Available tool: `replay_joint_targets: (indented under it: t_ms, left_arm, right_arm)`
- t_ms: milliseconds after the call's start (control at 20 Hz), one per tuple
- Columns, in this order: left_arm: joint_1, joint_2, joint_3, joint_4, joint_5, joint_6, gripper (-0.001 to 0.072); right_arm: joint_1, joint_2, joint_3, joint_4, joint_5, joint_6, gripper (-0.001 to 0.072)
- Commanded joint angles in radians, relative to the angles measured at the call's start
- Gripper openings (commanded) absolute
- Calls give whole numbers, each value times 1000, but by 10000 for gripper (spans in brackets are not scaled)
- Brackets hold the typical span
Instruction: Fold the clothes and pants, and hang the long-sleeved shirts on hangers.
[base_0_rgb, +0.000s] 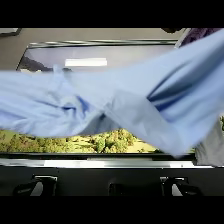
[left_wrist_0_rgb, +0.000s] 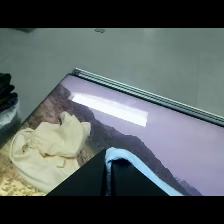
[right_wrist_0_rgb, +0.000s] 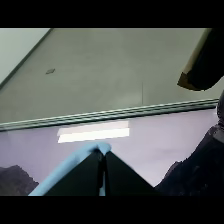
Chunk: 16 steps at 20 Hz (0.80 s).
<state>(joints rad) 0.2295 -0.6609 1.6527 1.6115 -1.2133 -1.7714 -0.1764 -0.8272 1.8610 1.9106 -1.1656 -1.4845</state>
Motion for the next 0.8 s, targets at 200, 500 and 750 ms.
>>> replay_joint_targets:
  t_ms: [200,500,750]
  left_arm:
    - [-6,-216,-325,-193,13,47,15]
    - [-93,-608,-563,-233,238,69,15]
    - [-127,-776,-563,-255,309,69,15]
  right_arm:
    - [50,-450,2,14,-248,79,31]
    - [181,-1012,2,14,-196,53,31]
    - [197,-1170,2,40,10,110,39]
